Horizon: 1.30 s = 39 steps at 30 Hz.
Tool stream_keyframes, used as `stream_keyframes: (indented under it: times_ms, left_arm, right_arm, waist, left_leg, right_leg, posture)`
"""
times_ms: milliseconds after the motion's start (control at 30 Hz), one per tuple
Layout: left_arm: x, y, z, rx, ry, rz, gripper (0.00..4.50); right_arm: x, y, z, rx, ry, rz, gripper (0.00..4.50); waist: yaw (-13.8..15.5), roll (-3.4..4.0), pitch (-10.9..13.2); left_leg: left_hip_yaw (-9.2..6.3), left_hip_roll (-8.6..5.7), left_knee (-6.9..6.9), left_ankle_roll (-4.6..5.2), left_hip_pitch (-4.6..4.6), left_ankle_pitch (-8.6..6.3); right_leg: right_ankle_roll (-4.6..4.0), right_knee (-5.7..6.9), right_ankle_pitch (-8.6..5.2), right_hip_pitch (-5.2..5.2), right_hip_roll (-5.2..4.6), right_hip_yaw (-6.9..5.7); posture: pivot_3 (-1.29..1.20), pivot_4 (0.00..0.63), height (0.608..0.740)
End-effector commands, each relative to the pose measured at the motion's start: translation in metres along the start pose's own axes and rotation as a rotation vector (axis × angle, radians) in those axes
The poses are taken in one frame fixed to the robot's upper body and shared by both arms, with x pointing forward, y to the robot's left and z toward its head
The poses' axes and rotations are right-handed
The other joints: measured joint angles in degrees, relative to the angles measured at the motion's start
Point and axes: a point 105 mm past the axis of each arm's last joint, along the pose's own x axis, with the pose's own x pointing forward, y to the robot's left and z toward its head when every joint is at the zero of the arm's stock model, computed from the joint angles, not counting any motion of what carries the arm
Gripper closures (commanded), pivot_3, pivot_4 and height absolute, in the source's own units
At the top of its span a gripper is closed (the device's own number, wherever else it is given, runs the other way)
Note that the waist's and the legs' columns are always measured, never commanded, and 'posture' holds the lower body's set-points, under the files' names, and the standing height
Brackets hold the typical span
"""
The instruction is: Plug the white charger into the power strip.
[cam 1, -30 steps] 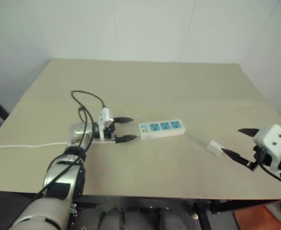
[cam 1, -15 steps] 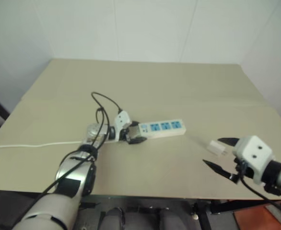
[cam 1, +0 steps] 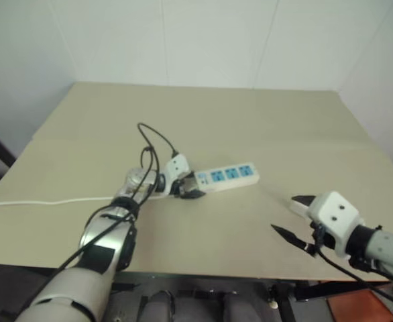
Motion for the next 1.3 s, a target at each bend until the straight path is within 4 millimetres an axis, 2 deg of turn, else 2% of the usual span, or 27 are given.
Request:
stream_keyframes:
  times_ms: [33,200,367,533,567,633,667,767,900,1100,1300]
  left_arm:
    - [-0.011,0.002,0.017,0.082,-0.053,-0.055,1.23]
    - [-0.024,-0.007,0.013,0.071,-0.038,-0.107,1.23]
    - [-0.039,-0.026,0.012,0.061,-0.030,-0.050,1.23]
    - [-0.046,-0.044,0.007,-0.050,-0.087,-0.015,1.23]
    - [-0.046,-0.047,0.005,-0.037,-0.081,-0.009,0.88]
    - [-0.047,-0.046,0.002,-0.032,-0.103,0.011,0.22]
    - [-0.048,-0.047,0.002,-0.017,-0.120,0.012,0.04]
    - [-0.051,-0.039,0.007,0.001,-0.178,0.051,0.04]
    - [-0.062,-0.037,0.012,0.051,-0.250,0.001,0.04]
    - [-0.066,-0.036,0.008,0.002,-0.339,-0.084,0.04]
    - [-0.063,-0.040,-0.002,0.008,-0.319,-0.172,0.04]
  right_arm:
    - [0.003,-0.002,0.003,-0.014,-0.012,-0.023,0.00]
    - [0.009,0.004,-0.001,-0.004,-0.008,-0.005,0.00]
    - [0.017,0.008,-0.004,-0.010,-0.008,0.018,0.00]
    - [0.024,0.008,-0.008,-0.023,-0.001,0.030,0.00]
    - [0.025,0.007,-0.008,-0.024,-0.002,0.031,0.00]
    - [0.027,0.006,-0.008,-0.032,-0.004,0.035,0.00]
    - [0.027,0.006,-0.009,-0.034,-0.004,0.036,0.00]
    - [0.027,0.005,-0.010,-0.039,-0.001,0.034,0.00]
    - [0.026,0.005,-0.012,-0.037,0.007,0.022,0.00]
    - [0.023,0.003,-0.014,-0.037,0.012,-0.001,0.00]
    - [0.020,0.001,-0.016,-0.047,0.027,-0.018,0.00]
  waist:
    - [-0.04,0.00,0.00]
    - [-0.40,0.01,-0.01]
    - [-0.60,0.04,-0.02]
    - [-0.34,0.07,-0.04]
    - [-0.24,0.07,-0.04]
    - [-0.11,0.07,-0.04]
    - [-0.08,0.07,-0.04]
    - [-0.05,0.07,-0.04]
    - [-0.07,0.07,-0.04]
    - [-0.14,0.07,-0.05]
    - [-0.12,0.07,-0.06]
  left_leg:
    - [0.00,0.00,0.00,0.00,-0.02,0.00]
    - [-0.02,0.02,-0.01,0.00,-0.01,0.00]
    - [-0.04,0.06,-0.01,0.00,0.00,0.00]
    - [-0.05,0.07,0.00,0.00,0.08,0.00]
    - [-0.05,0.07,0.00,0.00,0.09,0.00]
    - [-0.06,0.07,0.00,0.00,0.08,0.00]
    - [-0.06,0.07,0.00,0.00,0.07,0.00]
    - [-0.06,0.07,0.00,0.00,0.08,0.00]
    - [-0.06,0.07,0.00,0.00,0.08,0.00]
    - [-0.05,0.06,0.00,0.00,0.07,0.01]
    - [-0.06,0.06,0.00,0.01,0.06,0.01]
  right_leg:
    - [-0.01,-0.01,0.01,-0.01,0.00,0.00]
    - [-0.05,0.02,0.02,-0.02,0.01,0.00]
    - [-0.39,0.05,0.21,-0.03,0.01,0.00]
    - [-0.28,0.05,0.15,0.02,0.01,-0.02]
    - [-0.15,0.04,0.07,0.03,0.01,-0.02]
    - [-0.12,0.03,0.05,0.03,0.01,-0.05]
    - [-0.13,0.02,0.05,0.03,0.01,-0.05]
    - [-0.18,0.01,0.08,0.04,0.00,-0.06]
    - [-0.28,0.01,0.14,0.04,0.01,-0.06]
    - [-0.34,0.00,0.17,0.04,0.01,-0.07]
    - [-0.33,0.00,0.16,0.04,0.01,-0.08]
  posture:
    - [0.00,0.150,0.740]
    - [0.00,0.150,0.740]
    - [0.00,0.150,0.740]
    - [0.00,0.150,0.740]
    - [0.00,0.150,0.740]
    - [0.00,0.150,0.740]
    - [0.00,0.150,0.740]
    - [0.00,0.150,0.740]
    - [0.00,0.150,0.740]
    - [0.00,0.150,0.740]
    - [0.00,0.150,0.740]
